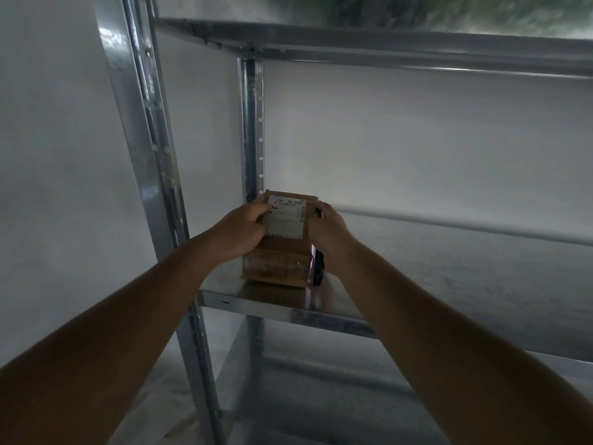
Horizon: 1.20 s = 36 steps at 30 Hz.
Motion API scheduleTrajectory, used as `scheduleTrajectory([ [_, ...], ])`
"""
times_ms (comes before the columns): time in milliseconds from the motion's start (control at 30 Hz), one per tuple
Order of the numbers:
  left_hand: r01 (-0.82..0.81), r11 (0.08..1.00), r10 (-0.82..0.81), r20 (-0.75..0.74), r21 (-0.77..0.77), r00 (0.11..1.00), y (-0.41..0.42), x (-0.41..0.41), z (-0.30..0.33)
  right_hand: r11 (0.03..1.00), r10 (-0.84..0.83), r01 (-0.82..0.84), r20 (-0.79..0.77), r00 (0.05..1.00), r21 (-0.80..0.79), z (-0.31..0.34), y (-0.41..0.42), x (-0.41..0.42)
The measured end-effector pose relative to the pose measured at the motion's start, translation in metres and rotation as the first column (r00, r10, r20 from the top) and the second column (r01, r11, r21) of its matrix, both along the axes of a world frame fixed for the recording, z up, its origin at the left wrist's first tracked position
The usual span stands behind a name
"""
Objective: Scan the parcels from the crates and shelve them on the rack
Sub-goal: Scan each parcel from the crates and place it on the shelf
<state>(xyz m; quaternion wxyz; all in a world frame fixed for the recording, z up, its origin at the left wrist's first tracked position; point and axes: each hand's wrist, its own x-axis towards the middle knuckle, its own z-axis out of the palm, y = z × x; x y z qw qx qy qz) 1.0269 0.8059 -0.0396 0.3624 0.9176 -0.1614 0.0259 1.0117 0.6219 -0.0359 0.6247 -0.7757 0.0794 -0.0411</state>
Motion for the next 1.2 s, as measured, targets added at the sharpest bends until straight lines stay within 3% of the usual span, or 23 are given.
scheduleTrajectory([
  [267,-0.016,1.0,0.017,-0.026,0.009,1.0,0.001,0.014,-0.009,0.999,-0.012,0.011,-0.007,1.0,-0.041,-0.009,0.004,0.017],
  [567,0.009,0.99,-0.005,-0.027,0.142,1.0,-0.005,0.011,-0.001,0.994,0.004,-0.003,0.004,1.0,-0.105,-0.007,-0.007,0.019],
  [800,-0.049,0.953,-0.027,0.246,0.298,0.969,-0.024,-0.008,0.017,0.962,-0.058,0.073,0.066,0.996,-0.262,0.003,-0.034,0.001],
  [1000,0.024,0.931,-0.142,0.301,0.364,0.943,-0.07,-0.033,0.026,0.824,-0.107,0.178,0.161,0.981,-0.538,0.009,-0.07,-0.041],
  [1200,0.069,0.899,-0.229,0.331,0.433,0.916,-0.127,-0.07,0.026,0.594,-0.19,0.238,0.153,0.97,-0.769,0.007,-0.125,-0.108],
])
